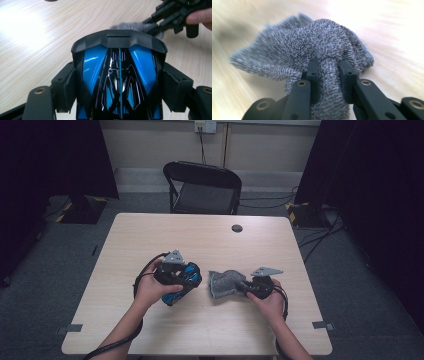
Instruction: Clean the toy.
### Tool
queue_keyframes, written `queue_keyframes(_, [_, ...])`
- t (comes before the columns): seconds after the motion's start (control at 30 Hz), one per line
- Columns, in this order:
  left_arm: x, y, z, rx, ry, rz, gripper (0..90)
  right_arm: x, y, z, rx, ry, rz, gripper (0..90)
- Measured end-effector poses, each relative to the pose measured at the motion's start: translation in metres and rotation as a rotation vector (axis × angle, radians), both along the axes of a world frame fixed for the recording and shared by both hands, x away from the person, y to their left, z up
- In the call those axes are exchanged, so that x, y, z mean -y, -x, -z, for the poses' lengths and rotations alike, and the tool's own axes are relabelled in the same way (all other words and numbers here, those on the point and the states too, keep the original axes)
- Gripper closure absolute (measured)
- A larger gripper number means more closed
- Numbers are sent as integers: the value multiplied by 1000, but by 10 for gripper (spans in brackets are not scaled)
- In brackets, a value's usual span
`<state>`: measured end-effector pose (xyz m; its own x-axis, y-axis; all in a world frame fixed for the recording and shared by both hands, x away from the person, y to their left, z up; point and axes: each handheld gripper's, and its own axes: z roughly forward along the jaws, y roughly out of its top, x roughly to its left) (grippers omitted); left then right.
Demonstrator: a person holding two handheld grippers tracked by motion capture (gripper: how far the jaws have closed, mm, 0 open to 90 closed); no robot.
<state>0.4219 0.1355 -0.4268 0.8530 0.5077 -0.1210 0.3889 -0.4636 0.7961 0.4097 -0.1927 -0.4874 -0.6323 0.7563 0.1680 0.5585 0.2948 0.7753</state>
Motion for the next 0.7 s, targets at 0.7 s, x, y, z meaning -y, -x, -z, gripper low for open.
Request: queue_keyframes(0.7, [25, 9, -5, 15, 21, 62, 256, -36, -29, -77, 92, -118, 176, 752])
